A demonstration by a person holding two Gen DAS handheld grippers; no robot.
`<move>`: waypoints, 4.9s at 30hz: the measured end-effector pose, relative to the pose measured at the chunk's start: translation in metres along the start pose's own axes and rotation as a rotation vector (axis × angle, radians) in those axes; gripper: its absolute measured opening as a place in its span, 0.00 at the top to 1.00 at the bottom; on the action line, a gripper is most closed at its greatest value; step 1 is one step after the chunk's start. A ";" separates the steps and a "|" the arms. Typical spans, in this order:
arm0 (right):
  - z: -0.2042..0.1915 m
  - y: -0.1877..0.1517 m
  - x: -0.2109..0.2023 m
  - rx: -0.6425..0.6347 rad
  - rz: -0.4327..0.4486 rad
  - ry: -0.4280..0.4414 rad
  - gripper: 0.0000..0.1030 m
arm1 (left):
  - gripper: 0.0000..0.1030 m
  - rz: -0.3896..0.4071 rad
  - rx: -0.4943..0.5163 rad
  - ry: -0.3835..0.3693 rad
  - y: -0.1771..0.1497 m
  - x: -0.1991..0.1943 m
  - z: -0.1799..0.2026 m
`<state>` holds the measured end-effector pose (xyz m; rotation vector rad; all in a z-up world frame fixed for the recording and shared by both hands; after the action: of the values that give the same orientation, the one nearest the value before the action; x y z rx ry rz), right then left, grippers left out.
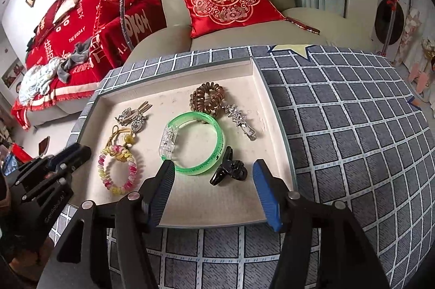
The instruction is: Organize jewelry
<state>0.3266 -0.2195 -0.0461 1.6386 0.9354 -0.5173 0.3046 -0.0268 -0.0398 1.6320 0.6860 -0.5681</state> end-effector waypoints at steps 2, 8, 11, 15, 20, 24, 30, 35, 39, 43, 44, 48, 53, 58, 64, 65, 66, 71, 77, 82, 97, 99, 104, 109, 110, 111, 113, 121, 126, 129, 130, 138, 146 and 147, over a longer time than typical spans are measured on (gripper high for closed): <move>0.000 0.001 -0.002 -0.001 0.006 -0.001 0.38 | 0.00 0.036 0.005 0.011 0.002 -0.007 -0.001; -0.004 0.000 -0.007 -0.017 0.019 -0.003 0.18 | 0.00 0.026 0.001 0.005 0.004 -0.011 -0.003; -0.009 -0.001 -0.010 -0.040 0.038 -0.006 0.09 | 0.00 0.024 0.006 0.014 0.000 -0.013 -0.002; -0.014 -0.008 -0.015 -0.051 0.066 -0.001 0.00 | 0.00 0.016 0.002 0.016 -0.006 -0.018 -0.001; -0.016 -0.019 -0.023 -0.047 0.070 -0.012 0.00 | 0.00 0.018 -0.002 0.013 -0.015 -0.028 -0.001; -0.017 -0.030 -0.028 -0.058 0.072 -0.029 0.00 | 0.00 0.015 -0.023 0.012 -0.025 -0.037 -0.003; -0.020 -0.049 -0.039 -0.075 0.092 -0.048 0.00 | 0.00 0.015 -0.054 0.016 -0.044 -0.048 -0.004; -0.020 -0.061 -0.048 -0.079 0.123 -0.061 0.00 | 0.00 0.027 -0.087 0.025 -0.060 -0.060 -0.005; -0.022 -0.069 -0.055 -0.098 0.149 -0.077 0.00 | 0.00 0.029 -0.102 0.031 -0.068 -0.066 -0.004; -0.026 -0.073 -0.062 -0.113 0.174 -0.083 0.00 | 0.00 0.043 -0.110 0.039 -0.074 -0.073 -0.003; -0.027 -0.074 -0.064 -0.116 0.179 -0.085 0.00 | 0.00 0.045 -0.112 0.040 -0.074 -0.074 -0.003; -0.032 -0.077 -0.069 -0.130 0.200 -0.087 0.00 | 0.00 0.059 -0.110 0.052 -0.077 -0.079 -0.001; -0.035 -0.079 -0.074 -0.142 0.219 -0.090 0.00 | 0.00 0.067 -0.115 0.060 -0.080 -0.083 -0.001; -0.035 -0.078 -0.077 -0.140 0.227 -0.087 0.00 | 0.00 0.068 -0.119 0.062 -0.081 -0.084 -0.002; -0.035 -0.078 -0.077 -0.142 0.226 -0.086 0.00 | 0.00 0.068 -0.128 0.069 -0.081 -0.085 -0.006; -0.035 -0.078 -0.077 -0.143 0.226 -0.086 0.00 | 0.00 0.068 -0.128 0.071 -0.081 -0.085 -0.006; -0.035 -0.078 -0.078 -0.144 0.226 -0.085 0.00 | 0.00 0.067 -0.129 0.072 -0.081 -0.085 -0.006; -0.036 -0.079 -0.080 -0.142 0.229 -0.083 0.00 | 0.00 0.066 -0.129 0.075 -0.081 -0.085 -0.007; -0.038 -0.079 -0.081 -0.145 0.232 -0.083 0.00 | 0.00 0.067 -0.130 0.078 -0.081 -0.085 -0.008; -0.039 -0.078 -0.082 -0.147 0.233 -0.083 0.00 | 0.00 0.062 -0.137 0.078 -0.082 -0.086 -0.010; -0.042 -0.076 -0.085 -0.148 0.238 -0.081 0.00 | 0.00 0.060 -0.138 0.081 -0.083 -0.085 -0.011; -0.042 -0.076 -0.085 -0.149 0.238 -0.081 0.00 | 0.00 0.059 -0.140 0.080 -0.083 -0.085 -0.012; -0.042 -0.077 -0.085 -0.146 0.239 -0.080 0.00 | 0.00 0.059 -0.140 0.081 -0.083 -0.085 -0.012; -0.041 -0.077 -0.084 -0.147 0.238 -0.081 0.00 | 0.00 0.059 -0.139 0.081 -0.083 -0.085 -0.012; -0.041 -0.077 -0.085 -0.147 0.237 -0.080 0.00 | 0.00 0.059 -0.139 0.080 -0.084 -0.086 -0.013; -0.041 -0.077 -0.085 -0.145 0.237 -0.080 0.00 | 0.00 0.059 -0.138 0.081 -0.083 -0.085 -0.012; -0.042 -0.077 -0.085 -0.145 0.238 -0.080 0.00 | 0.00 0.060 -0.140 0.081 -0.083 -0.085 -0.012; -0.043 -0.077 -0.085 -0.147 0.241 -0.079 0.00 | 0.00 0.059 -0.139 0.081 -0.083 -0.086 -0.012; -0.045 -0.076 -0.087 -0.148 0.243 -0.079 0.00 | 0.00 0.060 -0.140 0.082 -0.083 -0.086 -0.012; -0.047 -0.077 -0.088 -0.149 0.243 -0.080 0.00 | 0.00 0.060 -0.139 0.082 -0.084 -0.086 -0.013; -0.047 -0.077 -0.088 -0.149 0.243 -0.080 0.00 | 0.00 0.061 -0.139 0.082 -0.084 -0.086 -0.013; -0.046 -0.077 -0.088 -0.149 0.244 -0.079 0.00 | 0.00 0.061 -0.139 0.083 -0.084 -0.087 -0.012; -0.046 -0.077 -0.088 -0.148 0.243 -0.080 0.00 | 0.00 0.060 -0.139 0.083 -0.084 -0.087 -0.012; -0.047 -0.077 -0.088 -0.148 0.244 -0.081 0.00 | 0.00 0.061 -0.139 0.083 -0.084 -0.087 -0.012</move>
<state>0.2070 -0.1975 -0.0135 1.5595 0.6863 -0.3366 0.1836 -0.0164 -0.0354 1.5479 0.7186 -0.4016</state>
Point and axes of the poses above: each gripper's, at about its wrist camera, not at the fingertips, and x roughly the way its jaws point, z to its right, y to its top, the point moved 2 cm from there along x, roughly the way its jaws point, and after that the axes turned 8 degrees about y, right-handed, at the moved point
